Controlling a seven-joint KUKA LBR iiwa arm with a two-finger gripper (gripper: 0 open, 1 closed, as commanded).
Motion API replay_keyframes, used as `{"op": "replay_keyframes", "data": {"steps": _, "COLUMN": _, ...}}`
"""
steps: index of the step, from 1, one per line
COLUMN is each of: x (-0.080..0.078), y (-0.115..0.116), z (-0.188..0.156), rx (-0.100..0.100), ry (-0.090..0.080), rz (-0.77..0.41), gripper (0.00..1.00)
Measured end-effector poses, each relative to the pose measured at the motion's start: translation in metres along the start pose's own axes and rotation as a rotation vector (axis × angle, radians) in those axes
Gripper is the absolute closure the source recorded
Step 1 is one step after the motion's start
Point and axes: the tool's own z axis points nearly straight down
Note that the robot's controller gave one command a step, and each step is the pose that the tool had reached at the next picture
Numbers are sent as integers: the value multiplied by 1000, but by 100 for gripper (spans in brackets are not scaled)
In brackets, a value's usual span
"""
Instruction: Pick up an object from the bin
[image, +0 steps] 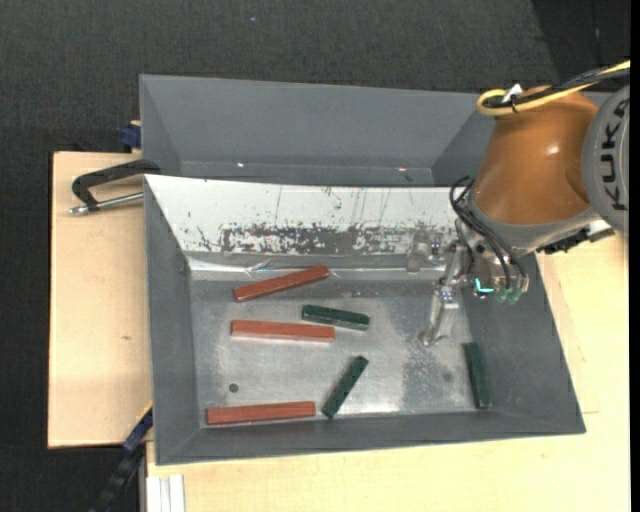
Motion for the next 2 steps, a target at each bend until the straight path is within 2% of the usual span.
{"op": "replay_keyframes", "data": {"steps": 1, "x": -2, "y": 0, "z": -4, "rx": 1, "ry": -9, "rz": -1, "gripper": 0}}
{"op": "replay_keyframes", "data": {"steps": 2, "x": -11, "y": 43, "z": 27, "rx": 2, "ry": -11, "rz": -60, "gripper": 0}}
